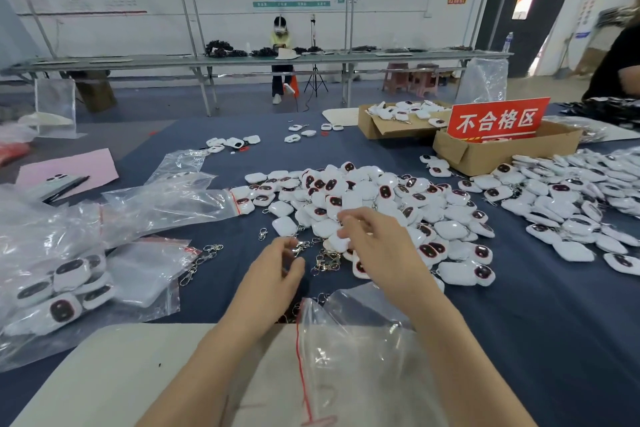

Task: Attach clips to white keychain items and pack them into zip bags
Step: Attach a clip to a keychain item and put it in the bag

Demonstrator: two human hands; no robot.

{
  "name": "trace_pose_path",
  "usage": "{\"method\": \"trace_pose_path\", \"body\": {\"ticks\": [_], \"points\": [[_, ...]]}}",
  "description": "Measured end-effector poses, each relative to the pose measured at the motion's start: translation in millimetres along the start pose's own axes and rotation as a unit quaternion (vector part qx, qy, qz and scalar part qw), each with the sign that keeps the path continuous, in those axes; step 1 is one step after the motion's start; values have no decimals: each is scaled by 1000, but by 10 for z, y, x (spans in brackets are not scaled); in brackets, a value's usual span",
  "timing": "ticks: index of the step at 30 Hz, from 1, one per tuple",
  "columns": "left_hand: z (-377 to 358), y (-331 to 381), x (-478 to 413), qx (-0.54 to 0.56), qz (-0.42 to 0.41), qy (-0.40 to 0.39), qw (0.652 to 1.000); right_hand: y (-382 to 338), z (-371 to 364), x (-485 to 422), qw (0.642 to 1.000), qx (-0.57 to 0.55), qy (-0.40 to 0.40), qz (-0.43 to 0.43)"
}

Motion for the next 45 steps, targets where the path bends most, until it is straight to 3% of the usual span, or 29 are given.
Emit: {"method": "trace_pose_path", "body": {"ticks": [5, 11, 14, 17, 22, 28, 32, 36, 45], "points": [[-413, 216, -237, -76, -89, -64, 991, 390, -105, -254, 997, 61, 46, -21], [-563, 251, -294, -164, -143, -7, 976, 625, -219, -328, 996, 74, 36, 19], [-459, 241, -268, -96, -134, 20, 986, 557, -298, -334, 990, 118, -7, 77], [-264, 240, -281, 43, -74, 62, 994, 408, -388, -304, 982, 121, -67, 131], [-178, 111, -162, 219, 32, 44, 974, 391, -444, -264, 995, -15, -74, 65], [-267, 87, -64, 243, 32, -12, 969, 361, -366, -289, 990, -140, -26, 19], [-231, 122, -77, 272, 31, -1, 962, 335, -430, -250, 977, -203, -59, -31], [-236, 40, -93, 334, 88, -10, 938, 384, -446, -203, 971, -214, -83, -61], [-244, 51, -114, 315, 70, -21, 946, 417, -504, -187, 975, -194, -95, -61]]}}
Point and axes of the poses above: each hand's wrist, its own x-axis away from the middle knuckle, its own z-axis out of the back of the hand, y = z × x, the point moved 8 cm from there along -x, towards the middle knuckle, and after that the axes turned 14 degrees about y, right-handed, at the moved point
